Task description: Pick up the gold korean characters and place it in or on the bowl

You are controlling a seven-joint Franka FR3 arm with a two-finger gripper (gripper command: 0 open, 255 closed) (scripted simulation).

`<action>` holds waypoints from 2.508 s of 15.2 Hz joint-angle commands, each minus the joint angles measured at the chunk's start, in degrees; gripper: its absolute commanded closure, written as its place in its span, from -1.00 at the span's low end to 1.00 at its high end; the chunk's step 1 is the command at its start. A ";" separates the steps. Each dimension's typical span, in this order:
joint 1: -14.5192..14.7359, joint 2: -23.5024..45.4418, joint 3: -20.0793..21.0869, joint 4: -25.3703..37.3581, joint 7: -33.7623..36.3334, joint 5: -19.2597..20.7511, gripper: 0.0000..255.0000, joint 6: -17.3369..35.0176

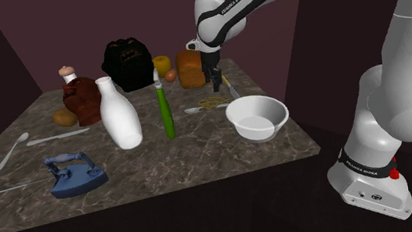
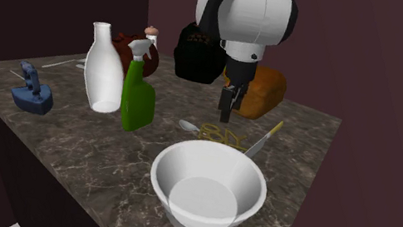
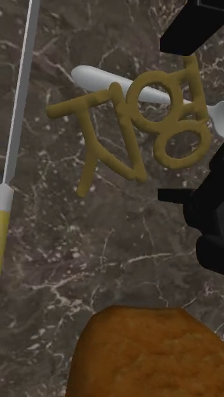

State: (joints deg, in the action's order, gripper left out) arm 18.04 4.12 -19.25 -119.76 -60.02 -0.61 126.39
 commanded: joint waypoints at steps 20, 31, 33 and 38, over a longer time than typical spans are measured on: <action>1.16 -1.07 -0.11 -10.24 23.93 4.89 1.00 7.41; 1.24 -2.55 -0.12 -9.38 24.18 5.40 1.00 5.12; 1.28 -3.49 -0.10 -8.74 24.33 5.69 1.00 3.59; 1.37 -5.60 0.00 -6.93 24.60 6.30 1.00 -0.26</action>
State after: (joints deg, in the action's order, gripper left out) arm 19.37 -0.89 -19.30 -127.14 -35.54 5.51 127.18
